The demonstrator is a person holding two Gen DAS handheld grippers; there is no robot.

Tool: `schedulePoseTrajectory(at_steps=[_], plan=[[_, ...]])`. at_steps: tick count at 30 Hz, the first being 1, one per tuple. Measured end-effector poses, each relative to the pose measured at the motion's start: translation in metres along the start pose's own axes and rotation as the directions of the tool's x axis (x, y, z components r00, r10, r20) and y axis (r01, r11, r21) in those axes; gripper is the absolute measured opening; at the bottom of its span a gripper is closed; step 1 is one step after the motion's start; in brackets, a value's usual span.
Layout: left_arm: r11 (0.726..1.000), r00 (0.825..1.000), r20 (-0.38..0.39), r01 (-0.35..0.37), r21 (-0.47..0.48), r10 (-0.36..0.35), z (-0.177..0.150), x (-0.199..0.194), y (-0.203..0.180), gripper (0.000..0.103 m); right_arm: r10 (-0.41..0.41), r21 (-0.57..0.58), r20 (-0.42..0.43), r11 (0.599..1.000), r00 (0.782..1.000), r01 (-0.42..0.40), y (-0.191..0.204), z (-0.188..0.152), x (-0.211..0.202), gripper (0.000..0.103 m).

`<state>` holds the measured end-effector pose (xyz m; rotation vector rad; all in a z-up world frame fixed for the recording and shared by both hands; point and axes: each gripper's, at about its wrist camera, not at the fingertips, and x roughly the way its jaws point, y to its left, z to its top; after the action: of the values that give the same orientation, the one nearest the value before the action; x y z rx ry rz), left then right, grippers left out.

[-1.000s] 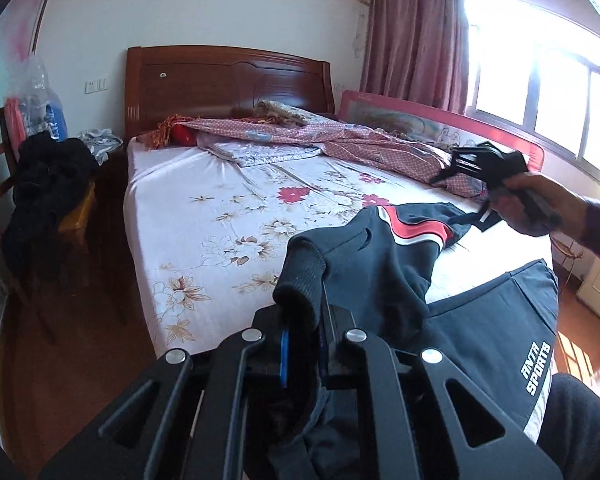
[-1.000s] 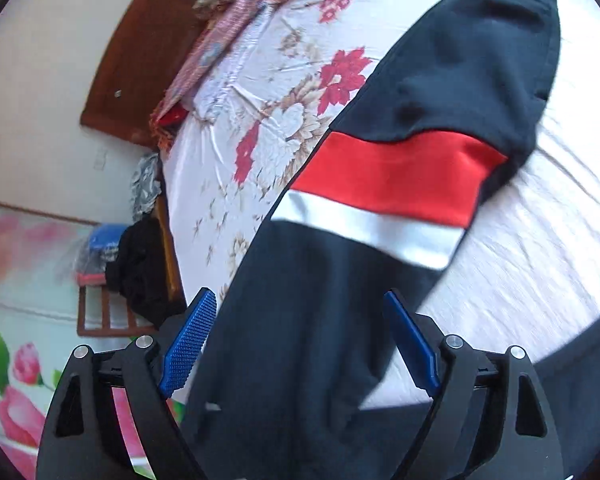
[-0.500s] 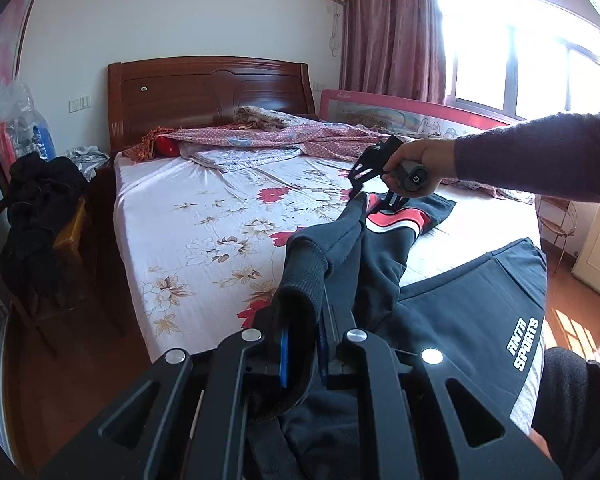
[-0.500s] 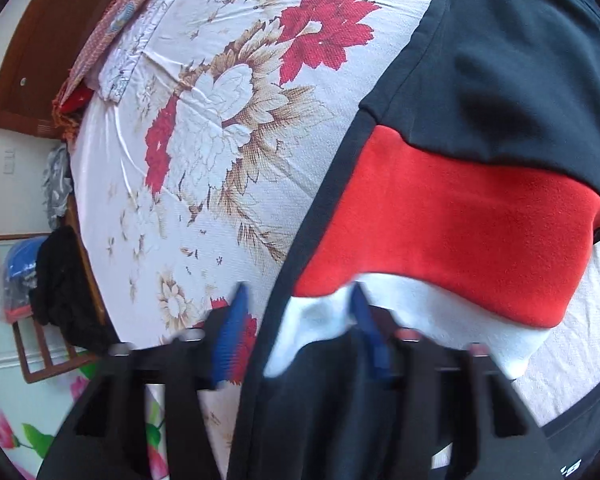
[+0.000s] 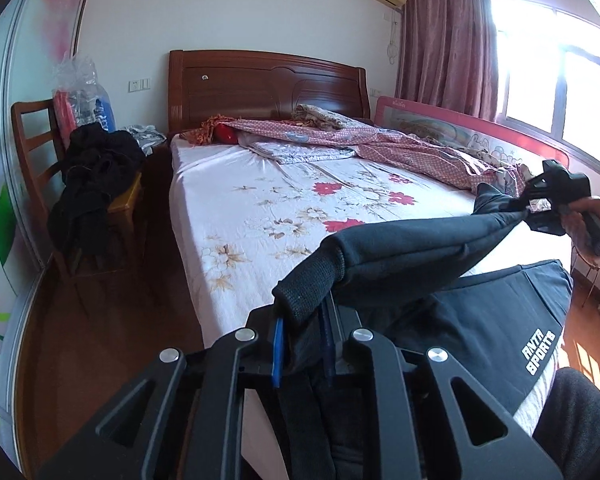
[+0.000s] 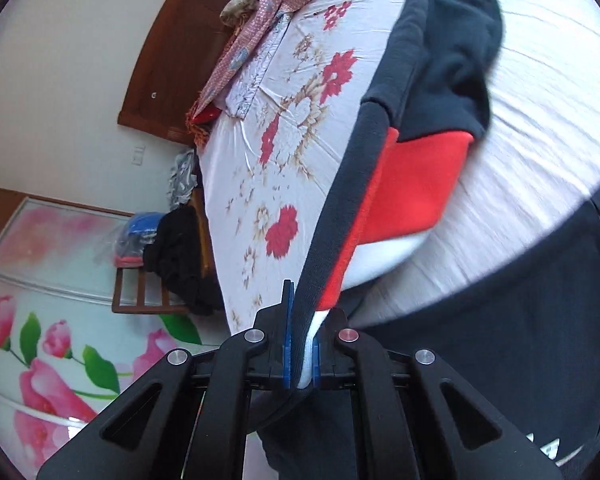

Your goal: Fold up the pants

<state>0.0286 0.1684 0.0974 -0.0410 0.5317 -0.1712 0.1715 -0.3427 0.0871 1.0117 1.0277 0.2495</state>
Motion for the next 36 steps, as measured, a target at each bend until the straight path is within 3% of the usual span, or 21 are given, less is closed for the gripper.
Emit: schedulePoseTrajectory(at_steps=[4,8,16,19,20,22,24,25,28,31,34,36], plan=[[0.999,0.997,-0.074,-0.012,-0.042,0.009,-0.033,-0.011,0.002,0.018,-0.022,0.035,-0.027,0.999,0.999,0.023,-0.048,-0.069,-0.016,0.006],[0.998,0.988,-0.157,-0.021,-0.061,0.012,-0.067,-0.008,0.006,0.019,-0.017,0.11,-0.043,0.994,0.999,0.021,-0.088,-0.111,-0.015,0.006],[0.991,0.961,-0.265,-0.106,-0.081,0.081,-0.106,0.002,0.022,0.019,-0.068,0.085,-0.048,0.994,0.997,0.072,-0.106,-0.133,-0.02,0.006],[0.985,0.942,-0.311,-0.156,-0.079,0.124,-0.109,0.007,0.032,0.021,-0.089,0.073,-0.063,0.993,0.994,0.093,-0.11,-0.135,-0.019,0.006],[0.98,0.94,-0.309,-0.179,-0.089,0.144,-0.11,0.003,0.034,0.026,-0.096,0.075,-0.065,0.992,0.993,0.1,-0.112,-0.136,-0.019,0.006],[0.955,0.92,-0.286,-0.294,-0.051,0.268,-0.106,-0.006,0.032,0.031,-0.112,0.062,-0.07,0.991,0.991,0.116,-0.116,-0.137,-0.018,0.006],[0.946,0.927,-0.215,-0.323,-0.037,0.308,-0.094,-0.021,0.019,0.043,-0.115,0.064,-0.084,0.991,0.99,0.12,-0.119,-0.139,-0.015,0.006],[0.945,0.932,-0.176,-0.327,-0.028,0.317,-0.087,-0.027,0.008,0.058,-0.121,0.057,-0.091,0.99,0.988,0.127,-0.12,-0.141,-0.014,0.006],[0.972,0.969,-0.082,-0.229,0.062,0.233,-0.065,-0.029,-0.041,0.079,-0.125,0.054,-0.102,0.99,0.987,0.131,-0.122,-0.14,-0.012,0.006],[0.979,0.993,-0.056,-0.089,0.182,0.101,-0.049,-0.002,-0.094,0.084,-0.128,0.044,-0.105,0.99,0.986,0.133,-0.122,-0.14,-0.011,0.006],[0.977,0.991,-0.133,0.024,0.211,0.005,-0.042,0.047,-0.129,0.084,-0.124,0.043,-0.109,0.991,0.986,0.13,-0.124,-0.141,-0.009,0.006],[0.977,0.972,-0.236,0.065,0.203,-0.015,-0.047,0.08,-0.143,0.084,-0.11,0.053,-0.116,0.992,0.987,0.117,-0.13,-0.14,-0.008,0.006]])
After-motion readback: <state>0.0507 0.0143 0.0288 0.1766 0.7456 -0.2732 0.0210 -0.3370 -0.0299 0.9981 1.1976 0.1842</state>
